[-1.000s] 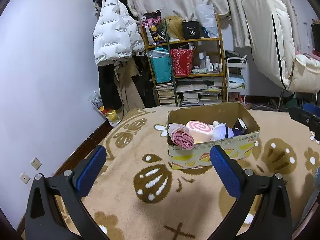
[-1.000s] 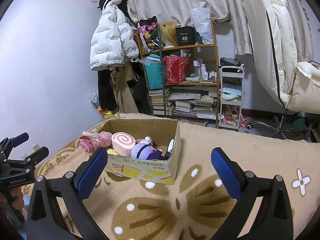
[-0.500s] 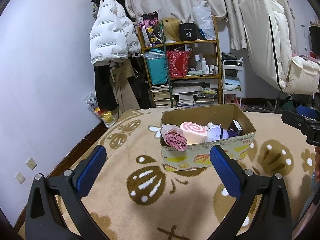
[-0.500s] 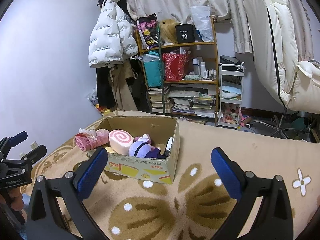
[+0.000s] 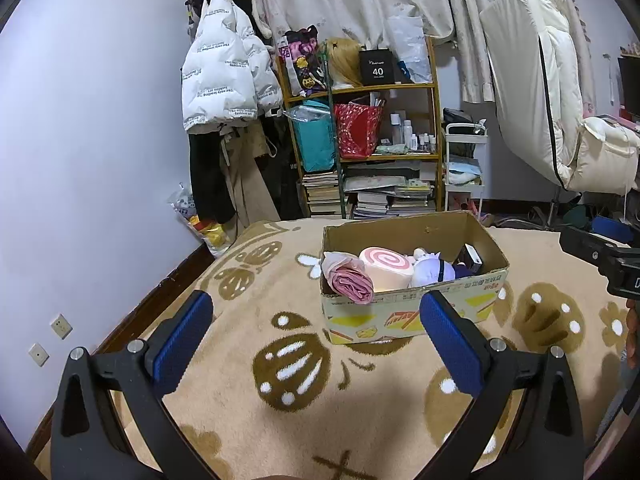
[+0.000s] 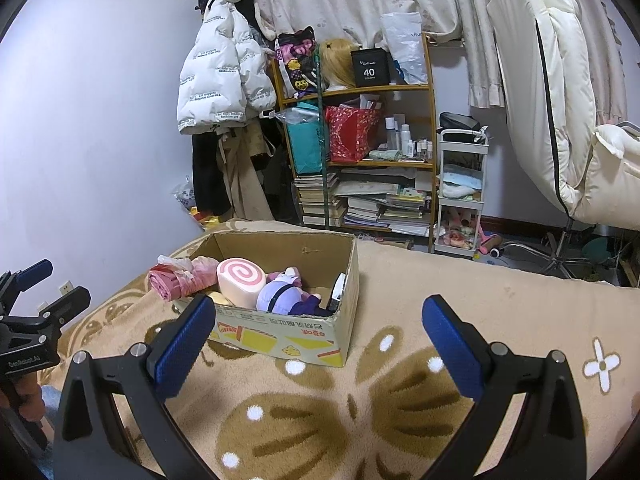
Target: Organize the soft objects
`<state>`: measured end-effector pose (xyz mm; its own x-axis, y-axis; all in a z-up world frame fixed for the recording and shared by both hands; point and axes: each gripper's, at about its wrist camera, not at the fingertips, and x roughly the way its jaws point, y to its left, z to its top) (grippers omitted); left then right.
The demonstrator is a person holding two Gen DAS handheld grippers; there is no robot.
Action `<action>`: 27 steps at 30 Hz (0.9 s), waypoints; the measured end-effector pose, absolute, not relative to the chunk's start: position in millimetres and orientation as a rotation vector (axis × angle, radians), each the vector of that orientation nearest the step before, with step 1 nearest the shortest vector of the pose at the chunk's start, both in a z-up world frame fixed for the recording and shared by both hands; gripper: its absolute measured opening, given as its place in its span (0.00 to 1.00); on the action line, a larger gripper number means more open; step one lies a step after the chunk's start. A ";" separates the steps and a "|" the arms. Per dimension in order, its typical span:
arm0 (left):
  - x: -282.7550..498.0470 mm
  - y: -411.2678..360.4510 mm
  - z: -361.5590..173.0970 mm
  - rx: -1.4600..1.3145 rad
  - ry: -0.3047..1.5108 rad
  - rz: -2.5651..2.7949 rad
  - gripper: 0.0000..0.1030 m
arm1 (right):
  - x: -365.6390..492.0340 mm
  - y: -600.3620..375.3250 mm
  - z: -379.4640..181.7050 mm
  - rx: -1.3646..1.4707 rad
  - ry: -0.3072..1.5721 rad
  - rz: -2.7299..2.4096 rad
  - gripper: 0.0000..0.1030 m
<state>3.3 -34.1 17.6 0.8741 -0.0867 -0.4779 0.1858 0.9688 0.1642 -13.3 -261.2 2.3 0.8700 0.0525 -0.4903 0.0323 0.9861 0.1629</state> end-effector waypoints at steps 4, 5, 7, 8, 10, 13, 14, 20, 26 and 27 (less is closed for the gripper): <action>3.6 -34.5 17.3 0.209 0.490 -0.145 0.99 | -13.3 -262.8 0.8 0.170 0.517 0.006 1.00; 3.2 -35.1 17.0 0.208 0.491 -0.145 0.99 | -13.2 -263.1 1.1 0.170 0.517 0.008 1.00; 3.1 -35.6 17.0 0.208 0.493 -0.148 0.99 | -13.2 -263.8 1.4 0.172 0.517 0.007 1.00; 2.7 -36.3 16.6 0.210 0.494 -0.147 0.99 | -13.1 -264.1 0.9 0.171 0.518 0.007 1.00; 2.3 -36.5 16.5 0.209 0.493 -0.146 0.99 | -13.1 -264.4 0.2 0.172 0.517 0.005 1.00; 2.6 -36.6 16.4 0.206 0.495 -0.147 0.99 | -12.7 -265.4 -0.5 0.173 0.518 0.002 1.00; 2.8 -36.1 16.3 0.207 0.495 -0.149 0.99 | -13.2 -265.7 -0.8 0.173 0.517 0.001 1.00; 1.8 -39.6 13.3 0.207 0.507 -0.168 0.99 | -12.8 -267.3 -0.5 0.178 0.517 -0.001 1.00; 2.4 -41.2 12.9 0.217 0.508 -0.167 0.99 | -13.4 -269.8 -1.1 0.180 0.520 -0.002 1.00; 2.0 -41.8 13.0 0.217 0.507 -0.166 0.99 | -13.0 -269.0 -0.2 0.178 0.518 -0.003 1.00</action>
<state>2.0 -41.8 13.0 0.8614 -0.1038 -0.4973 0.2110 0.9636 0.1644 -13.0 -269.0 -0.2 0.8693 0.0416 -0.4925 0.0482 0.9846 0.1682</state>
